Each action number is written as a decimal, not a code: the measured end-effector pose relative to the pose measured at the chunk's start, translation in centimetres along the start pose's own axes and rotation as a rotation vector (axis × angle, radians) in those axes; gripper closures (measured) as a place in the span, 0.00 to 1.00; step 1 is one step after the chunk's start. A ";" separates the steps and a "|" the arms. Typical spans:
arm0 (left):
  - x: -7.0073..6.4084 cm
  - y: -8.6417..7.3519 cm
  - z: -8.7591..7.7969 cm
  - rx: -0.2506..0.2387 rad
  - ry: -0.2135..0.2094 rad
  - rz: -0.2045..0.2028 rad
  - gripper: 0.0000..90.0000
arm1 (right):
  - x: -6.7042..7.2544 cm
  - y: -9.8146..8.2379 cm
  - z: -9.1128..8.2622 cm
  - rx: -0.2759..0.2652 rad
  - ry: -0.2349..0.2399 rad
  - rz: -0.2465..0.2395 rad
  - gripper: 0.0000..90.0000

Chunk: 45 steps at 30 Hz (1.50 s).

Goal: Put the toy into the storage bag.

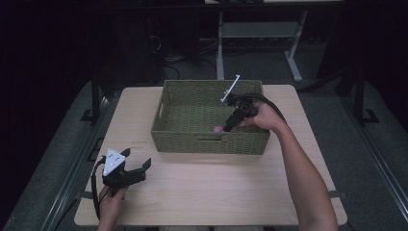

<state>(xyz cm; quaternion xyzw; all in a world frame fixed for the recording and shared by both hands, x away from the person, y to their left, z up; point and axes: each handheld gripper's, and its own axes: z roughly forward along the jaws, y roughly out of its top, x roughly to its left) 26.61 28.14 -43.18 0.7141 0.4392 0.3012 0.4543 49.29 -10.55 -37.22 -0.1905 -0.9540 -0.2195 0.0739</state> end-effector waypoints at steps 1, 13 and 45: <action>0.0 0.0 0.0 0.001 -0.001 0.004 0.15 | 0.0 0.0 0.0 -0.002 0.003 0.003 0.56; 0.0 0.0 -0.1 -0.003 -0.001 0.003 0.15 | 0.7 -0.3 -1.4 -0.024 -0.019 0.019 0.48; -0.4 0.1 0.2 0.002 -0.006 0.010 0.15 | 4.5 -2.5 -5.6 -0.142 -0.048 -0.017 0.43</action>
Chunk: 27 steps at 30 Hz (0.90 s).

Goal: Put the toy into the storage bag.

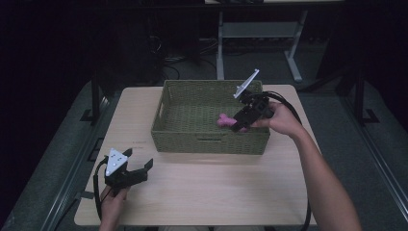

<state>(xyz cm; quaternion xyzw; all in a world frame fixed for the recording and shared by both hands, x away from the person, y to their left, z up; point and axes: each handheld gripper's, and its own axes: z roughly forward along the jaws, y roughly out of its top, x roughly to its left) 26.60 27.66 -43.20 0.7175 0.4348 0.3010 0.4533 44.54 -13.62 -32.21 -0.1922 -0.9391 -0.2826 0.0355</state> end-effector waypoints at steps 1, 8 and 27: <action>0.0 0.0 0.0 0.000 0.000 0.000 0.15 | 0.1 -0.1 -0.1 -0.003 -0.001 -0.002 0.43; 0.0 0.0 0.0 0.002 0.002 0.002 0.15 | 1.1 -1.0 -0.6 -0.005 -0.013 0.006 0.39; -0.1 -0.1 0.0 0.004 -0.001 0.002 0.15 | 4.2 -2.3 -1.3 -0.031 -0.027 -0.051 0.35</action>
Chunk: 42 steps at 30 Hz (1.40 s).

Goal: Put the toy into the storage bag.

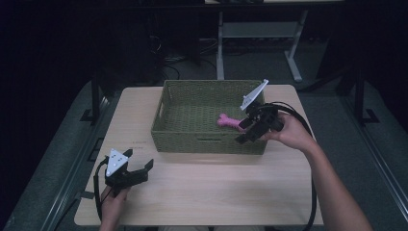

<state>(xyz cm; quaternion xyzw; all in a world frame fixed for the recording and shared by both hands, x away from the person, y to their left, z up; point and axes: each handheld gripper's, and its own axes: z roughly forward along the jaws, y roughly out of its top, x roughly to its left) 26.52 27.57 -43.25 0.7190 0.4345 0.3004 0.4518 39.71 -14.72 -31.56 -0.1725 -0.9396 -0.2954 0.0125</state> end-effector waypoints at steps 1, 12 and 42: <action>0.0 0.0 0.0 0.000 0.001 -0.001 0.15 | 0.1 -0.1 0.0 0.002 0.001 0.001 0.35; -0.1 0.0 0.1 0.003 0.001 0.002 0.15 | 0.9 -1.4 0.2 0.005 0.001 -0.001 0.35; -0.2 0.0 0.0 0.002 0.001 0.005 0.15 | 2.8 -8.0 3.2 -0.015 0.019 0.061 0.35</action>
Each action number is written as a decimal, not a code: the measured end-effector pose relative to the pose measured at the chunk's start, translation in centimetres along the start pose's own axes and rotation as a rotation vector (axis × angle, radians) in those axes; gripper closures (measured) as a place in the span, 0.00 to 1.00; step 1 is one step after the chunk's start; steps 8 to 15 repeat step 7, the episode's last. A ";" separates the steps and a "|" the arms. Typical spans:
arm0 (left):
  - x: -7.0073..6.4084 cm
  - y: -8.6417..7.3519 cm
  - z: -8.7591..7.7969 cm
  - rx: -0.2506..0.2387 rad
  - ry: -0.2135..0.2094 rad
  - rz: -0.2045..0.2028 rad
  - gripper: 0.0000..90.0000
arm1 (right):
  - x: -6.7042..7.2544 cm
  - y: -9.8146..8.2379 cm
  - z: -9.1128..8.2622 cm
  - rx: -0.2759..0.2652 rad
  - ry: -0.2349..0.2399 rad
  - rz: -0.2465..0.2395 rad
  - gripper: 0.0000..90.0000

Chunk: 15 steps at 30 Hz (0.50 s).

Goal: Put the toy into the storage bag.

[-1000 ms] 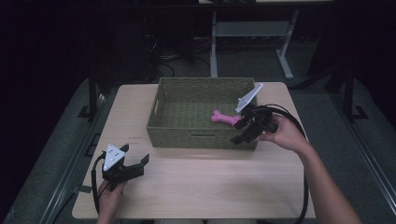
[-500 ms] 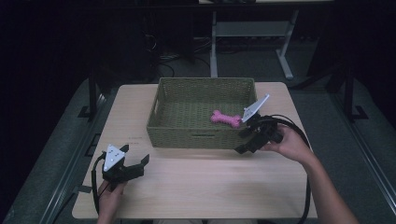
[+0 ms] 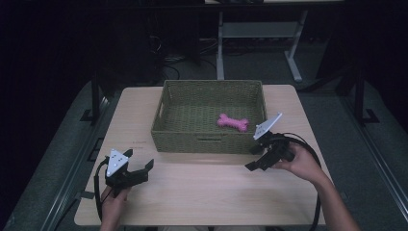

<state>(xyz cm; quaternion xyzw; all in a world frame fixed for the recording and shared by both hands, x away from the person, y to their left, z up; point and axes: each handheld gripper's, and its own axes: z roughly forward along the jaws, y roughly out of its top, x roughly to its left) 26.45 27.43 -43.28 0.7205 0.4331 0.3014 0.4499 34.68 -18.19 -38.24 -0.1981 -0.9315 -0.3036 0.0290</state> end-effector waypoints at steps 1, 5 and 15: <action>0.0 0.0 0.0 0.000 -0.001 0.001 0.15 | 0.1 -0.3 0.1 -0.001 -0.003 0.003 0.35; 0.0 0.0 0.1 -0.003 -0.003 -0.002 0.15 | 0.5 -1.8 0.6 -0.005 -0.006 0.023 0.35; -0.1 0.1 0.2 -0.003 -0.004 0.001 0.15 | 0.8 -2.3 1.0 -0.006 -0.001 0.032 0.34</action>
